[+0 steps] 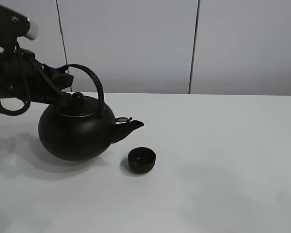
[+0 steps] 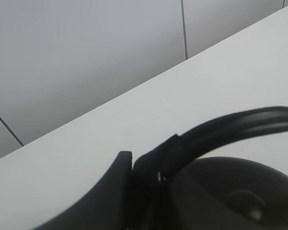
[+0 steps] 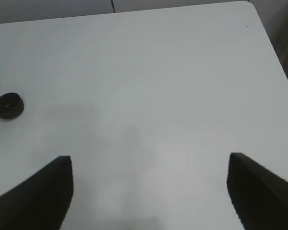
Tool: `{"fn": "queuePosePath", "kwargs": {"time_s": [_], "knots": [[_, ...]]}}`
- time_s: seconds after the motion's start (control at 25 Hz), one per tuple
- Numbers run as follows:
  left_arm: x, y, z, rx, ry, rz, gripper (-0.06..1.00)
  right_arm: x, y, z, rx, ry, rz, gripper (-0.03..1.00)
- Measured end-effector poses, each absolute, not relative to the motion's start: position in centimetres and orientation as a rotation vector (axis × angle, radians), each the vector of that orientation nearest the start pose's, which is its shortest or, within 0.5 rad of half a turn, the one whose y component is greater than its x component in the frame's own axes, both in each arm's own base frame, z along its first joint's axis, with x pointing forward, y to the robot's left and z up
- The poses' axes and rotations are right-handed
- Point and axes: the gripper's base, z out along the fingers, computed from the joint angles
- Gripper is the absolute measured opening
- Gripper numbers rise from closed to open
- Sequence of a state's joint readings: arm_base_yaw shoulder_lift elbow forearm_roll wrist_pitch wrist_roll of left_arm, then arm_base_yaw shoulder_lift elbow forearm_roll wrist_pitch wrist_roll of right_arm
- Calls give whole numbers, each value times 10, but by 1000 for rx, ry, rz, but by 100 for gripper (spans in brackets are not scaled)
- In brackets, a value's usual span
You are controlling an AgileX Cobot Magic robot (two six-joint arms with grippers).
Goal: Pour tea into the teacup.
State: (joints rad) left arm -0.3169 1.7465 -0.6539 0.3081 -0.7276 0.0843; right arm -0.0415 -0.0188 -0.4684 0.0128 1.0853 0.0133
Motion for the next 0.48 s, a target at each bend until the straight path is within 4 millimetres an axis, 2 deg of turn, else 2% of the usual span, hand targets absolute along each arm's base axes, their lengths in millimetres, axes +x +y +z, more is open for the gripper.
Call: {"fn": "queuePosePath", "kwargs": {"time_s": [0.48], "knots": [[305, -118, 167, 793, 1720, -122, 12, -5, 1, 266, 56, 2081, -2, 60]]}}
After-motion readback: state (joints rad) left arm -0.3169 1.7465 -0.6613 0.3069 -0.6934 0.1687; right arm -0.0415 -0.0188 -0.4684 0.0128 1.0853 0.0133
